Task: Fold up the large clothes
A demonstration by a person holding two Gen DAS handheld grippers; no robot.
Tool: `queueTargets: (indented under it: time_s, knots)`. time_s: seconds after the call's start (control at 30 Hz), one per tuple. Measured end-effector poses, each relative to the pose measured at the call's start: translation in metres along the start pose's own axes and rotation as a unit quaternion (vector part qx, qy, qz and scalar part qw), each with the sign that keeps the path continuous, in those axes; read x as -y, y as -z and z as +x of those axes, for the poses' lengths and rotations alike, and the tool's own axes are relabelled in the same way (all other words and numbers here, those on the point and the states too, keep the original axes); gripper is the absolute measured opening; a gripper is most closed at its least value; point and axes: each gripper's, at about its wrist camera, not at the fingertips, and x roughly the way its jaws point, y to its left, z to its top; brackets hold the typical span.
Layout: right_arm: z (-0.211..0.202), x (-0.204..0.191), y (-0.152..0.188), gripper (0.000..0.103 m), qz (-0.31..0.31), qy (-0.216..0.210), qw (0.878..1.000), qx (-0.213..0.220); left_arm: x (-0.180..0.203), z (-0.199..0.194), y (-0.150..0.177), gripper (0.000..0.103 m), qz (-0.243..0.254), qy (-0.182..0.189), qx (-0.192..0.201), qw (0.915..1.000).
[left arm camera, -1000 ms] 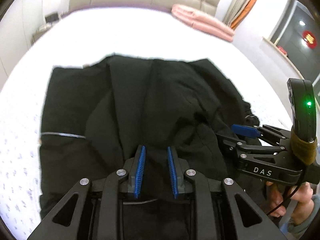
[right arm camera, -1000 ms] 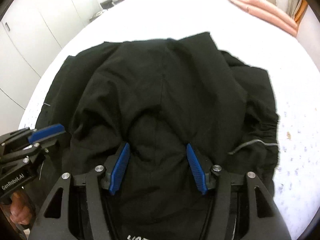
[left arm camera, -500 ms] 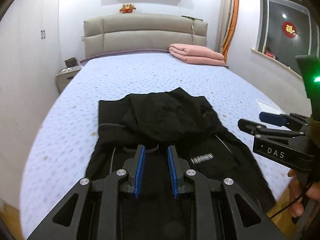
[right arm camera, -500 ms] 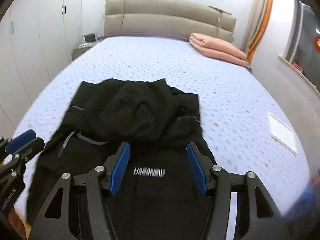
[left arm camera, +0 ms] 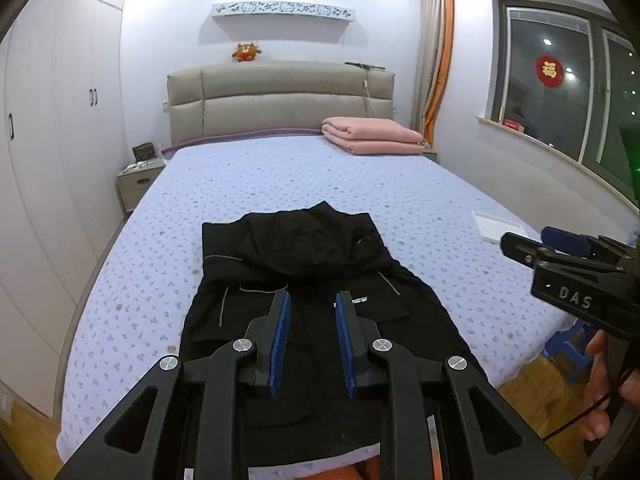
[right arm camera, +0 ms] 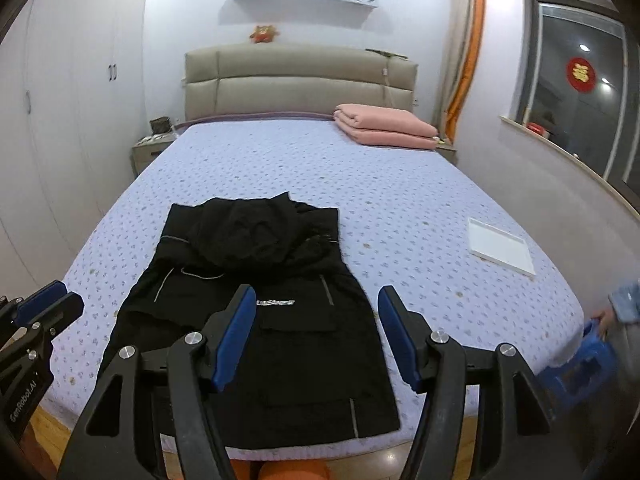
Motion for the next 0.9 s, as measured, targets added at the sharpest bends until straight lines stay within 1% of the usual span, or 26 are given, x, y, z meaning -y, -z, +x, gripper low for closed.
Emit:
queueTargets:
  time_s: [0.2, 0.4, 0.5, 0.63, 0.77, 0.9]
  knots:
    - [-0.016, 0.032, 0.003, 0.065, 0.027, 0.014, 0.999, 0.010, 0.013, -0.006, -0.001, 0.024, 0.008, 0.003, -0.001, 1.0000]
    - [-0.018, 0.048, 0.004, 0.065, 0.037, 0.024, 0.999, 0.014, 0.020, -0.003, 0.000, 0.024, 0.012, -0.001, -0.006, 0.9999]
    - [-0.016, 0.051, 0.007, 0.065, 0.038, 0.027, 0.999, 0.012, 0.021, 0.003, 0.002, 0.024, 0.012, -0.005, -0.012, 0.9998]
    - [-0.006, 0.053, 0.010, 0.065, 0.037, 0.027, 0.999, 0.002, 0.022, 0.010, 0.006, 0.024, 0.009, -0.019, -0.021, 0.9996]
    - [0.002, 0.050, 0.015, 0.065, 0.032, 0.028, 0.999, -0.008, 0.025, 0.007, 0.006, 0.024, 0.004, -0.029, -0.016, 0.9994]
    - [0.008, 0.048, 0.018, 0.065, 0.028, 0.031, 0.999, -0.015, 0.031, 0.003, 0.004, 0.024, 0.009, -0.035, -0.015, 0.9992]
